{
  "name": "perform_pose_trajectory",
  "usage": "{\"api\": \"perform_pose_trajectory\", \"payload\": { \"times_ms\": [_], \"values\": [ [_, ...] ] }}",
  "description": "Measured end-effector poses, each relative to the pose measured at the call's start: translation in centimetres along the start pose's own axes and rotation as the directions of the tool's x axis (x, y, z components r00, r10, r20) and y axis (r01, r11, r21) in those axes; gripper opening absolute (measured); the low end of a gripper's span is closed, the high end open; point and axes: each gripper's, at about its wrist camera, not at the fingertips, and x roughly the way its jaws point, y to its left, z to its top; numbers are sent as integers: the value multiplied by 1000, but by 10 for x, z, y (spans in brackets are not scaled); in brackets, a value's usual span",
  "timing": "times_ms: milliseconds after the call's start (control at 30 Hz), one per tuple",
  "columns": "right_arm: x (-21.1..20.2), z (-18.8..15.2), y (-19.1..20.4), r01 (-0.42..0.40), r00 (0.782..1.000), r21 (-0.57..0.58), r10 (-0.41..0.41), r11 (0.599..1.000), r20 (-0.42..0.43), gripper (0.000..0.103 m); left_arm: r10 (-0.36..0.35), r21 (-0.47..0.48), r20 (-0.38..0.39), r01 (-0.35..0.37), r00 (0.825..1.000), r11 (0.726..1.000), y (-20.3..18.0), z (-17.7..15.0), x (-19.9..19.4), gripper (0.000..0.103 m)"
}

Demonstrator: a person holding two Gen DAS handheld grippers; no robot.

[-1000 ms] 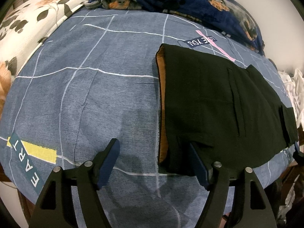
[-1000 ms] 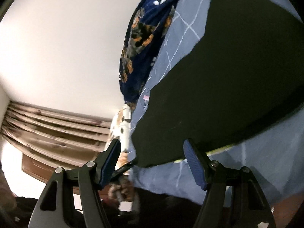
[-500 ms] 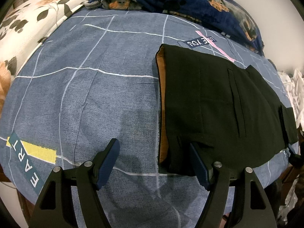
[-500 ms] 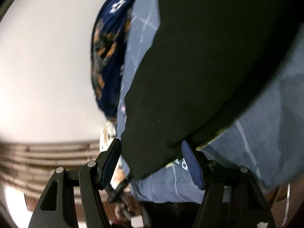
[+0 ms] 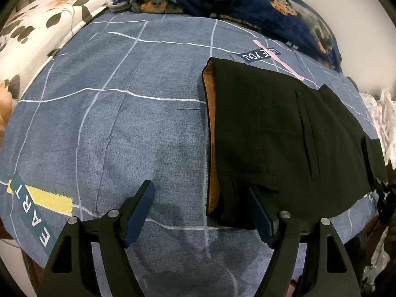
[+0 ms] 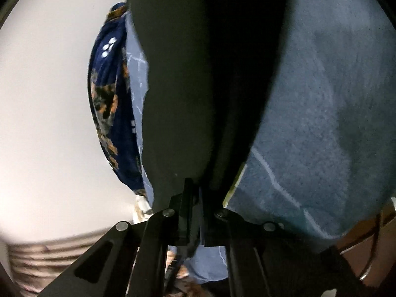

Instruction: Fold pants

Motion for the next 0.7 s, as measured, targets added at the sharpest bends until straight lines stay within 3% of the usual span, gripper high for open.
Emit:
{"api": "perform_pose_trajectory", "payload": {
  "times_ms": [400, 500, 700],
  "values": [
    [-10, -5, -19, -11, 999, 63, 14, 998, -48, 4, -3, -3, 3, 3, 1000, 1000, 1, 1, 1, 76],
    [-8, -3, -22, -27, 997, 96, 34, 995, -74, 11, -3, -3, 3, 3, 1000, 1000, 0, 2, 1, 76],
    [-9, -3, -11, 25, 997, 59, -21, 998, -70, 19, -3, -2, 3, 3, 1000, 1000, 1, 1, 1, 76]
  ]
}}
